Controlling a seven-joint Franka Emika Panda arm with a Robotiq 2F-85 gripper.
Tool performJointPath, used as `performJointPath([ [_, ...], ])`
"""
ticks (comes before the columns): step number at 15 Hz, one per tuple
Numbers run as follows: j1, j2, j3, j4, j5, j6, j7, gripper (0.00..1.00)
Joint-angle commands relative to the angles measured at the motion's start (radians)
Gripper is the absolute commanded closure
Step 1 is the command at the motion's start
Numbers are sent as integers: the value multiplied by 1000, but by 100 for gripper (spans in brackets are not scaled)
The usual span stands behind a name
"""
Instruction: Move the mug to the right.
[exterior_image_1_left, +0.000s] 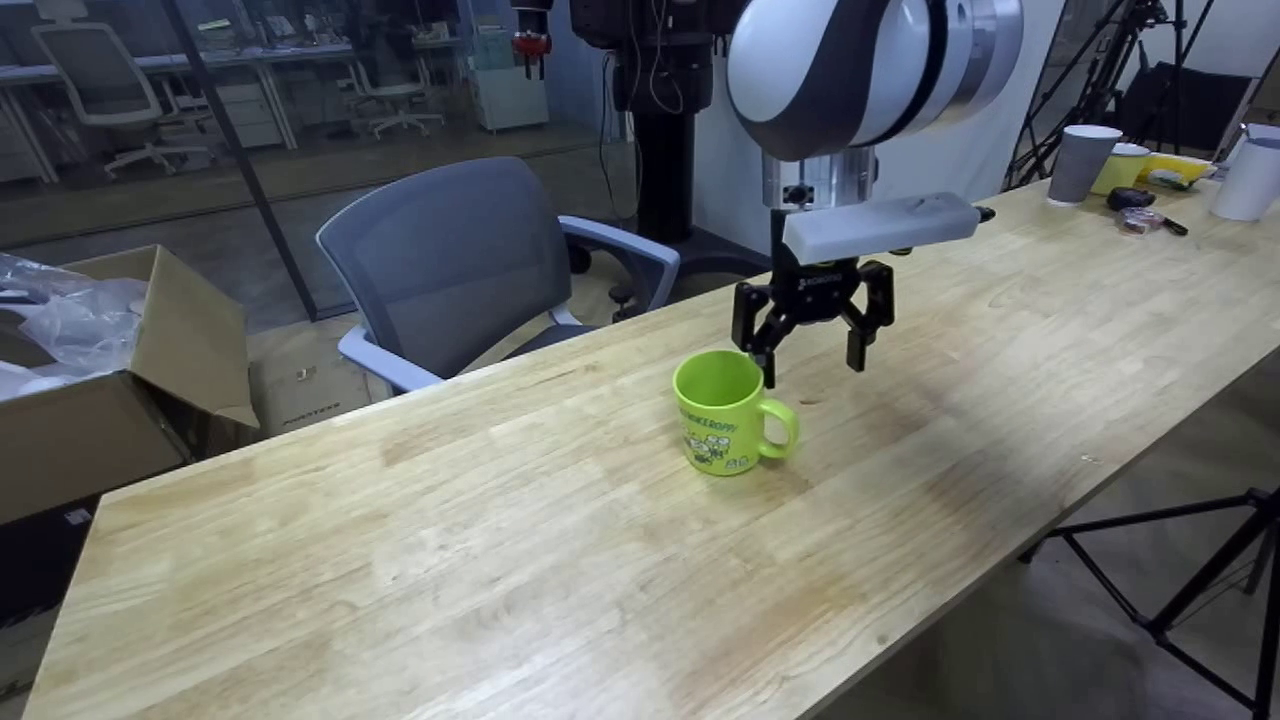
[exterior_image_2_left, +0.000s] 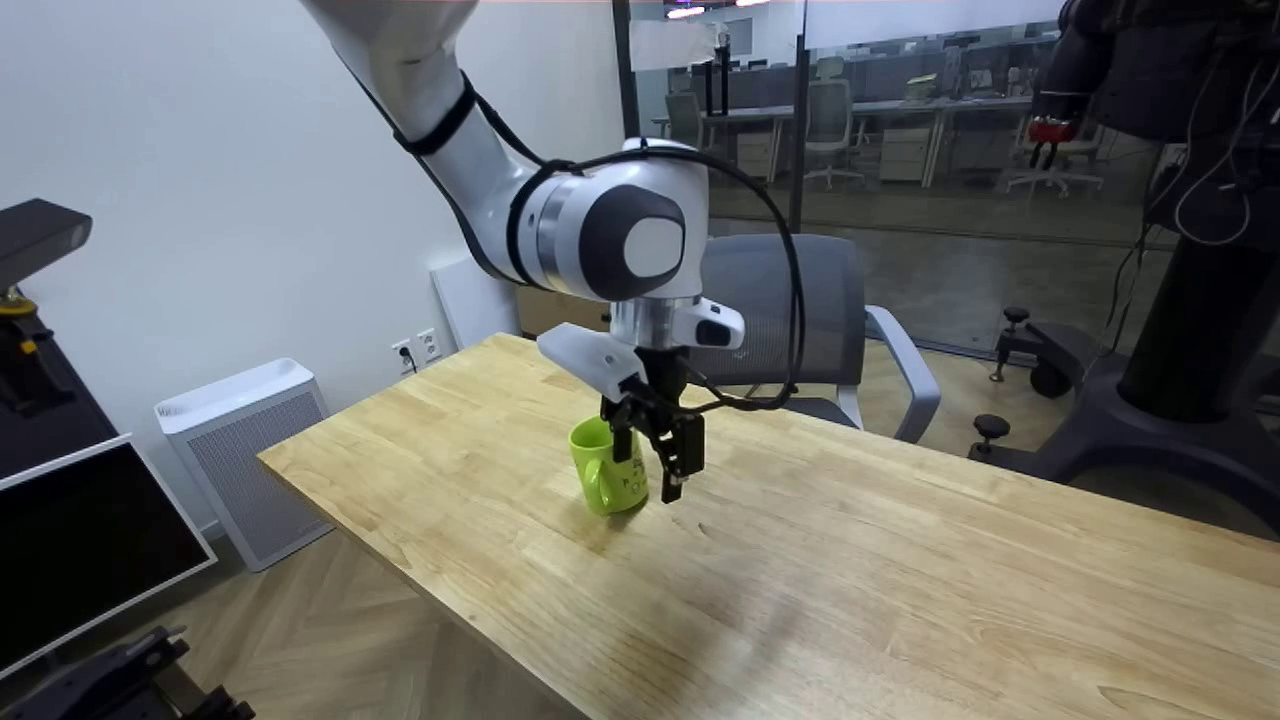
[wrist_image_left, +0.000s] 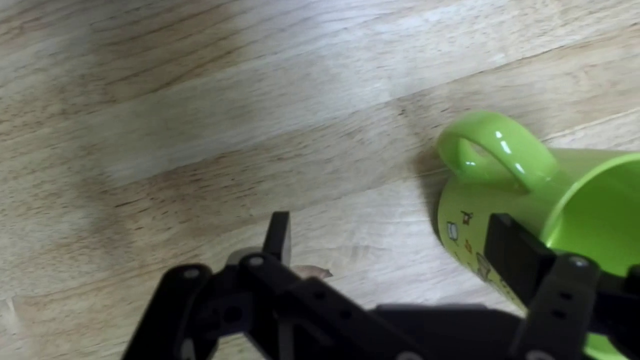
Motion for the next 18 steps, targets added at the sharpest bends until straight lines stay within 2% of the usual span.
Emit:
performJointPath([
  [1, 20, -24, -6, 20, -18, -42, 39, 0],
  [18, 18, -39, 2, 39, -12, -93, 29, 0],
])
